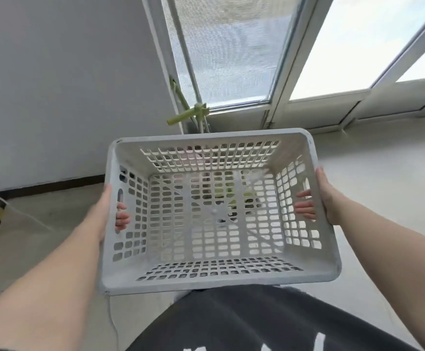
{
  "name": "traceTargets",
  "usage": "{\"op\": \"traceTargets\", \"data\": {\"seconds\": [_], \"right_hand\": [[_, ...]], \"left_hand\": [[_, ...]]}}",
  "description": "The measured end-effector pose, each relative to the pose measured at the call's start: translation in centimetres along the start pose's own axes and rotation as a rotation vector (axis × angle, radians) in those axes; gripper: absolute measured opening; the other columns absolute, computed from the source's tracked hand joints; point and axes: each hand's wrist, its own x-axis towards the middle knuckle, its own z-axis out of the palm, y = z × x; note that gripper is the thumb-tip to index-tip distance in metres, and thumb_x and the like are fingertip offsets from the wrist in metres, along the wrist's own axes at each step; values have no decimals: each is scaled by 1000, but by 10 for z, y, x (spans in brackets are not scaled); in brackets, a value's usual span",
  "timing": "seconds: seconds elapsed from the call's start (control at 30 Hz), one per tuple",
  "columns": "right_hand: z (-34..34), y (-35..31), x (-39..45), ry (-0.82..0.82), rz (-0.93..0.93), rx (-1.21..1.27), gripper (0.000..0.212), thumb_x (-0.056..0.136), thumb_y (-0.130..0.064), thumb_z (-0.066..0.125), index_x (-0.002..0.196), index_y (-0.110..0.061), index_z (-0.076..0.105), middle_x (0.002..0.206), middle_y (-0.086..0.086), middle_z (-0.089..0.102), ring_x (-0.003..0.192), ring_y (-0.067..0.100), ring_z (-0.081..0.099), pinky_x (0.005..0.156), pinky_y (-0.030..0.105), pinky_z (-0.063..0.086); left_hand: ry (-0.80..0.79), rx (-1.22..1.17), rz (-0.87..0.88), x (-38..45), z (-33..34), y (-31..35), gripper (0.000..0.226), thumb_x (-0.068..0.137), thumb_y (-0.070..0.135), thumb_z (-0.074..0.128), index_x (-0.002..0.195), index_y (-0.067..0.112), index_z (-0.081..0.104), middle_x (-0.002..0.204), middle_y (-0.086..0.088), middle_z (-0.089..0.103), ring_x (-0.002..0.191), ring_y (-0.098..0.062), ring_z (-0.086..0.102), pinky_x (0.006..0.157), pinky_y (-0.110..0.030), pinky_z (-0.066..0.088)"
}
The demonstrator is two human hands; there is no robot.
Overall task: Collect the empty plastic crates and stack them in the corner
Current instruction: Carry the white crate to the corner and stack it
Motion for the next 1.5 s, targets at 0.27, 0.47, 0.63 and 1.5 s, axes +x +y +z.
{"op": "traceTargets", "data": {"seconds": [0.27,0.47,0.63,1.5], "right_hand": [[-132,49,10,119,68,171,95,79,-84,8,89,-2,55,84,20,65,50,23,68,40,23,51],[-218,88,10,199,109,298,94,80,-84,9,88,-3,56,67,18,67,43,23,66,37,21,48],[-273,119,5,296,123,435,95,78,-86,12,89,-3,57,67,18,68,57,27,67,50,26,49],[-425,100,31,741,214,919,106,53,-99,25,88,-5,60,65,14,66,64,26,64,54,27,46]], "left_hand": [[-32,129,65,-14,145,41,67,85,76,31,79,10,43,39,-3,41,37,-18,37,47,-25,32],[-67,203,141,-35,258,65,66,85,76,34,74,11,44,53,-7,41,47,-19,33,50,-26,28],[-120,348,182,-44,344,96,68,82,78,34,76,11,42,46,-6,43,40,-19,37,45,-25,34],[-524,695,315,-31,719,276,61,87,66,36,73,7,43,35,-3,38,30,-17,34,46,-23,29]]}}
